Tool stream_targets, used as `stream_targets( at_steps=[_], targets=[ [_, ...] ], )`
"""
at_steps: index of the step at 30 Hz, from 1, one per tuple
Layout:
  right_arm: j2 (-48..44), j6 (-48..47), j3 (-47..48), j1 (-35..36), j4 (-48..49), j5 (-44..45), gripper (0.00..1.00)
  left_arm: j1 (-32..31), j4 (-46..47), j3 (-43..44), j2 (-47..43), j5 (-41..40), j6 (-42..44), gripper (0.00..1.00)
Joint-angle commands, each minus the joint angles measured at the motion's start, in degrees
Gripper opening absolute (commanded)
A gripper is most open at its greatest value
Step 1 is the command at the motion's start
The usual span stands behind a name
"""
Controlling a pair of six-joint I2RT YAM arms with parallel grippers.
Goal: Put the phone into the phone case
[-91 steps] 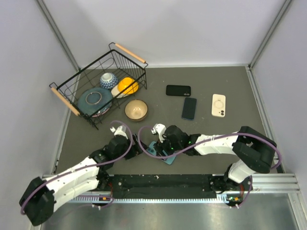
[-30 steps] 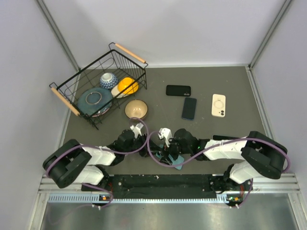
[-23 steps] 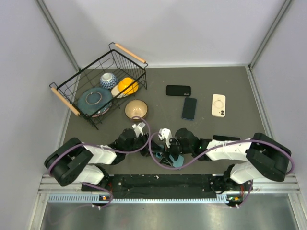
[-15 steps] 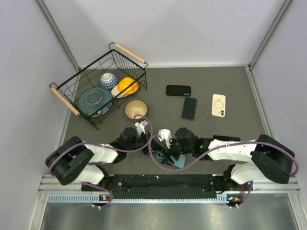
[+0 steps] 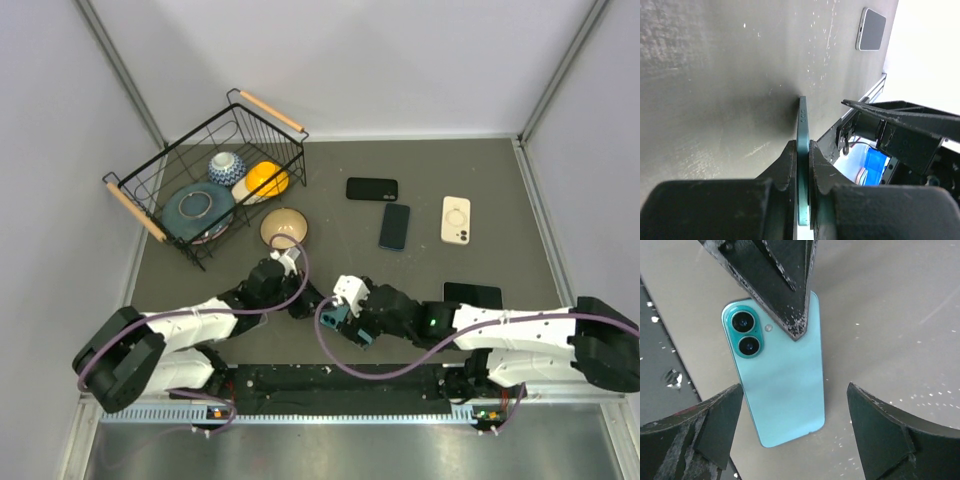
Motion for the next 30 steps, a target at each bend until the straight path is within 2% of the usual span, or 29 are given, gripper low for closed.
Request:
stream_targets(
  at_steps=[1, 4, 9, 14, 17, 20, 21, 23, 24, 27, 30],
  targets=[
    [1.7, 0.8, 1.1, 6.0, 1.3, 16.0, 0.82, 0.6, -8.7, 3.6, -4.4, -5.1, -2.8, 0.00],
    [5.1, 0.7, 2.4, 9.0, 1.6, 21.4, 0.77, 1.4, -10.6, 3.4, -6.6, -5.6, -5.6, 0.00],
    [12.9, 0.5, 5.5, 13.5, 3.8, 28.6, 0.76, 3.2, -16.6, 4.7, -9.9, -5.1, -8.0, 0.00],
    [17.4, 0.6, 7.1, 14.7, 6.5, 31.3, 0.74, 3.5, -25.1, 6.5, -14.6, -9.7, -9.0, 0.00],
    [19.2, 0.7, 7.4, 14.7, 8.0, 34.8, 0.65, 3.6, -26.6, 6.0, -16.8, -10.5, -11.3, 0.00],
    [19.0, 0.2, 7.3, 15.0, 10.3, 37.2, 0.46, 3.7, -29.2, 5.1, -18.9, -10.7, -14.5, 0.00],
    [18.7, -0.8, 6.8, 15.2, 11.8, 37.5, 0.37, 3.6, -28.9, 4.7, -19.6, -10.2, -15.4, 0.00],
    [17.3, -2.9, 5.2, 16.2, 16.0, 37.0, 0.30, 3.6, -28.7, 3.3, -21.4, -10.0, -16.3, 0.00],
    [16.9, -4.6, 3.4, 16.4, 21.1, 35.7, 0.25, 3.6, -28.3, 2.9, -21.8, -9.7, -17.0, 0.00],
    [16.8, -6.5, 1.2, 17.0, 27.1, 34.2, 0.18, 3.6, -26.9, 1.1, -23.0, -8.3, -18.9, 0.00],
    [19.2, -8.3, 1.2, 17.7, 30.0, 35.1, 0.20, 3.6, -26.5, 0.4, -23.7, -6.0, -20.1, 0.00]
  ],
)
